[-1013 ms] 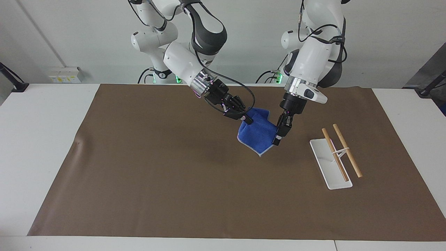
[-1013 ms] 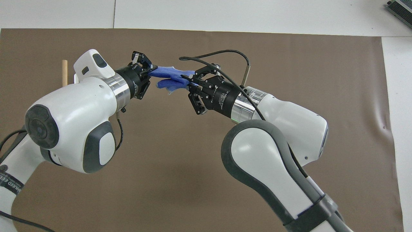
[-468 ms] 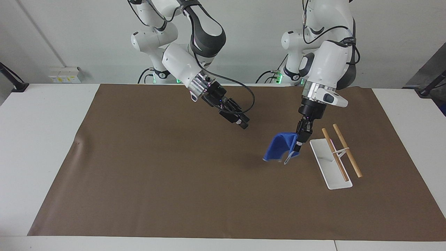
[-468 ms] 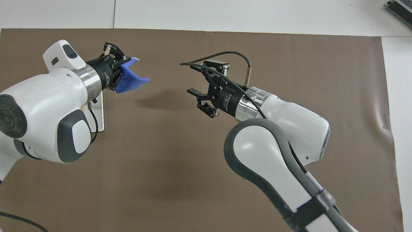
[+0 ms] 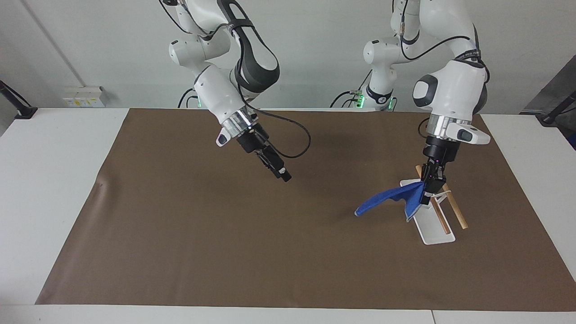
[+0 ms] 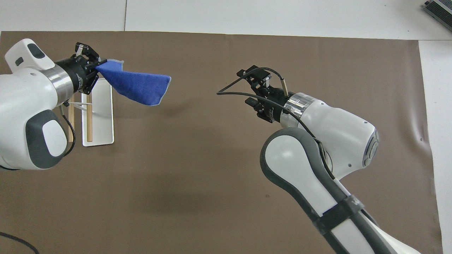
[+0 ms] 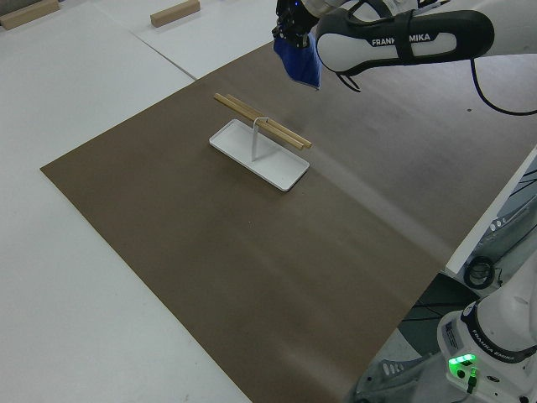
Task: Right arm passes towel to left arm to hang
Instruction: 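Open the right gripper and withdraw while the left gripper carries the towel, then lower the towel over the wooden rods with the left gripper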
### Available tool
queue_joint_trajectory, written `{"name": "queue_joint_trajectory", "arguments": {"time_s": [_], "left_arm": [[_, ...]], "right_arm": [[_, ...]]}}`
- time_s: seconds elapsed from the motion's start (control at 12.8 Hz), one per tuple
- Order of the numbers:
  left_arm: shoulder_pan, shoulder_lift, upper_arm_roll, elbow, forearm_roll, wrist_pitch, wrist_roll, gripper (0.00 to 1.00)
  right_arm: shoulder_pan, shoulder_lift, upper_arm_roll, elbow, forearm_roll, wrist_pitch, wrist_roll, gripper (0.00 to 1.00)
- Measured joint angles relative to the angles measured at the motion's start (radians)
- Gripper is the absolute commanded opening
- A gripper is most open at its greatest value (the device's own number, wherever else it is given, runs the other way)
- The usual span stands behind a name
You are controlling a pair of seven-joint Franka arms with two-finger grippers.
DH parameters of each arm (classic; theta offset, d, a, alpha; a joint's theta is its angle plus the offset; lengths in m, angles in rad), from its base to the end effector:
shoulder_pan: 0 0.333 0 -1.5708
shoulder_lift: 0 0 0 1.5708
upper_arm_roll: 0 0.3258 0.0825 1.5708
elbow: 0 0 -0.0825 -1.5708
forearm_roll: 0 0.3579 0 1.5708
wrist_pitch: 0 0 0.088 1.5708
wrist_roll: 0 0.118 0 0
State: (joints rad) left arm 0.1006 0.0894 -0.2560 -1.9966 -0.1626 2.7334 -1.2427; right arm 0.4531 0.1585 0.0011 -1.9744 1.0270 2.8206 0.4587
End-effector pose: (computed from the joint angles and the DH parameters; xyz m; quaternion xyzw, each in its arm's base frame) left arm 0.5982 -0.0836 0.5057 0.7744 0.5433 0.2015 0.2541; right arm 0.5662 0.2323 0.4665 -0.8191 0.3885 -0.1299 0.4015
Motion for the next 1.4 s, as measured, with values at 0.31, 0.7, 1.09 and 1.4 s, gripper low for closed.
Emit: {"name": "queue_joint_trajectory", "arguments": {"time_s": [0.31,0.7,1.09,1.4], "left_arm": [[0.002,0.0,0.127,0.003,0.0,-0.071,0.167,0.0],[0.004,-0.001,0.208,0.038,0.086,-0.17,0.311,0.0],[0.005,-0.002,0.248,0.112,0.244,-0.302,0.319,0.0],[0.005,0.0,0.248,0.106,0.259,-0.311,0.345,0.0]], "right_arm": [[-0.092,-0.005,-0.001,-0.006,-0.49,-0.194,-0.022,1.0],[-0.18,-0.028,-0.002,0.064,-0.976,-0.518,-0.025,1.0],[-0.263,-0.088,-0.004,0.239,-1.018,-0.848,-0.03,1.0],[-0.328,-0.129,-0.005,0.315,-1.019,-1.012,-0.041,1.0]]}}
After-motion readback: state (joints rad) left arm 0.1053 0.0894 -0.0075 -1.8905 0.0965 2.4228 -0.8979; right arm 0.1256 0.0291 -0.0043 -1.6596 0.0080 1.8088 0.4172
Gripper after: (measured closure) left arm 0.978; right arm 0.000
